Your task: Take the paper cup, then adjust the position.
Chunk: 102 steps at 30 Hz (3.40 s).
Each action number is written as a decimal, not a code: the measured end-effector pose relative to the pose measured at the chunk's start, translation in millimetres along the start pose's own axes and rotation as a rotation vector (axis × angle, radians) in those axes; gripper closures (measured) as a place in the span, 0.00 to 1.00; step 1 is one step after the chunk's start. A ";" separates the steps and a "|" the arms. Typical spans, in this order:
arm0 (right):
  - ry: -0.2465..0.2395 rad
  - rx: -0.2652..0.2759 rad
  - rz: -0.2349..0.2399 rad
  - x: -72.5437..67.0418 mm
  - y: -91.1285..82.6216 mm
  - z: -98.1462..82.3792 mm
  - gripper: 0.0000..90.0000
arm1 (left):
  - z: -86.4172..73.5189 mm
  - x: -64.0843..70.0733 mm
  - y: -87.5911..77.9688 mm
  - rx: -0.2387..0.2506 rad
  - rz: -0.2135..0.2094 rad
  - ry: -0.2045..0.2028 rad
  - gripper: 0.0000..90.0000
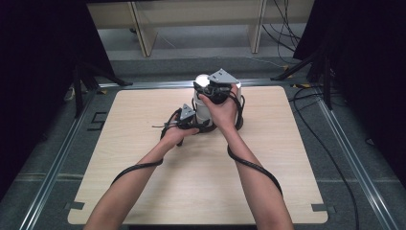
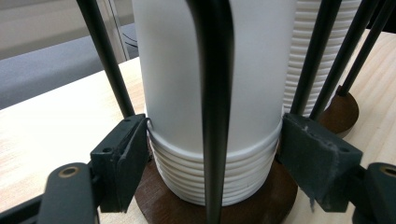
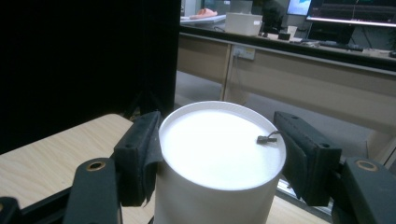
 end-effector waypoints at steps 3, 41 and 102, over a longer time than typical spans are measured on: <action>0.006 0.017 0.006 -1.6 -1.9 4.0 0.39 | -0.1 0.1 0.5 0.001 -0.010 -0.004 0.27; 0.045 0.037 0.046 4.4 -65.2 -3.1 0.39 | 3.2 16.0 -67.7 0.021 -0.043 0.011 0.15; 0.404 -0.048 0.078 1.2 -138.7 -92.1 0.39 | -14.7 82.1 -156.5 0.116 -0.154 0.047 0.14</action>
Point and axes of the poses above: each handheld gripper's, and its own axes: y roughly forward along the jaws, z roughly out of its top, x roughly to its right, the point moved 3 cm from there along y, roughly forward along the jaws, and after that the axes turned 1 degree about y, right-handed, at the moved point
